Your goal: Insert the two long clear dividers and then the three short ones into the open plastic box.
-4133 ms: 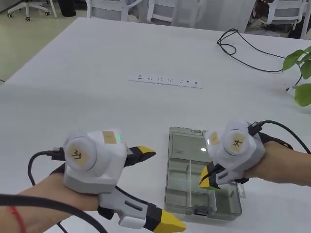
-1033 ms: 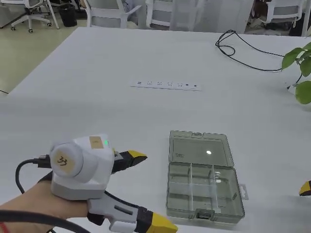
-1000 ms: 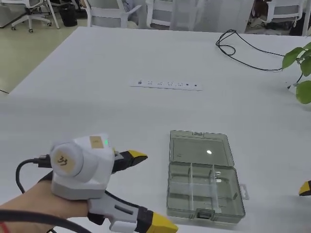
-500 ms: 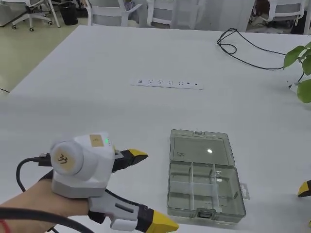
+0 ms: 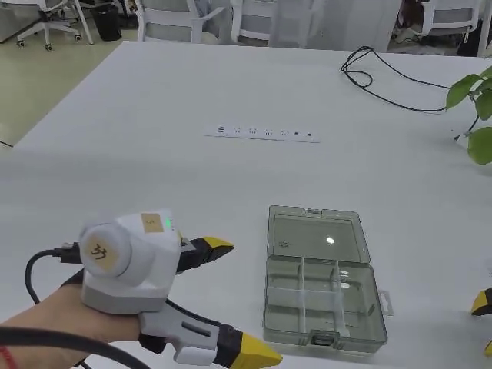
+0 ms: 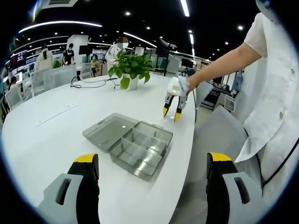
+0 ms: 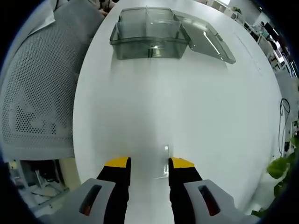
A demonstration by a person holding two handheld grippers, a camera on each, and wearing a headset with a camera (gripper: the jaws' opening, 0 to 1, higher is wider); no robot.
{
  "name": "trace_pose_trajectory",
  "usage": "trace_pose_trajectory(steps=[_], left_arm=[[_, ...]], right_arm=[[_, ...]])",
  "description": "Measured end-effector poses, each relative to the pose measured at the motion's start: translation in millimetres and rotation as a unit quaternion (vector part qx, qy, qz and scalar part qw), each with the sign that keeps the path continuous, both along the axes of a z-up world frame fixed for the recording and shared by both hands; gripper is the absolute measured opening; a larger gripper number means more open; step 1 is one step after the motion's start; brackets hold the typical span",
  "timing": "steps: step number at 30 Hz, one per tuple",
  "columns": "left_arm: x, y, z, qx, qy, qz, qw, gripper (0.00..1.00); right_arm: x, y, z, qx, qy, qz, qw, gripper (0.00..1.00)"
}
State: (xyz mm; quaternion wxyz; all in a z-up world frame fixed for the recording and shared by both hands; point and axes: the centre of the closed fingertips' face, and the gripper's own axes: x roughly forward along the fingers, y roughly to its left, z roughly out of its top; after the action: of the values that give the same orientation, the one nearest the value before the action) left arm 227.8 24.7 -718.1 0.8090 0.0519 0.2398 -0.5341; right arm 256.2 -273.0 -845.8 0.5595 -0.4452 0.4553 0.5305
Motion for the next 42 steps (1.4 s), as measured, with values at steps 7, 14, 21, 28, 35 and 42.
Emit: trace_pose_trajectory(steps=[7, 14, 21, 28, 35, 42], left_arm=[[1.4, 1.6, 3.3, 0.0, -0.003, 0.0, 1.0, 0.98], [2.8, 3.8, 4.9, -0.001, -0.005, 0.003, 1.0, 0.97], [6.0, 1.0, 9.4, -0.011, -0.002, 0.007, 0.9999, 0.97], [12.1, -5.1, 17.0, -0.026, 0.004, 0.013, 0.9996, 0.97], [22.7, -15.1, 28.1, -0.063, 0.031, 0.036, 0.9969, 0.94], [29.1, -32.5, 42.3, -0.091, 0.057, 0.047, 0.9931, 0.88]], right_arm=[[0.9, -0.2, 0.8, -0.002, -0.006, -0.008, 0.9999, 0.33], [4.3, 7.7, 14.2, 0.023, -0.023, -0.032, 0.999, 0.33], [9.2, 24.8, 39.3, 0.05, -0.051, -0.044, 0.9965, 0.33], [12.9, 51.8, 70.0, 0.074, -0.081, -0.042, 0.9931, 0.33], [18.7, 85.2, 100.3, 0.114, -0.108, -0.039, 0.9869, 0.33], [15.5, 133.8, 138.6, 0.157, -0.132, -0.036, 0.9781, 0.33]])
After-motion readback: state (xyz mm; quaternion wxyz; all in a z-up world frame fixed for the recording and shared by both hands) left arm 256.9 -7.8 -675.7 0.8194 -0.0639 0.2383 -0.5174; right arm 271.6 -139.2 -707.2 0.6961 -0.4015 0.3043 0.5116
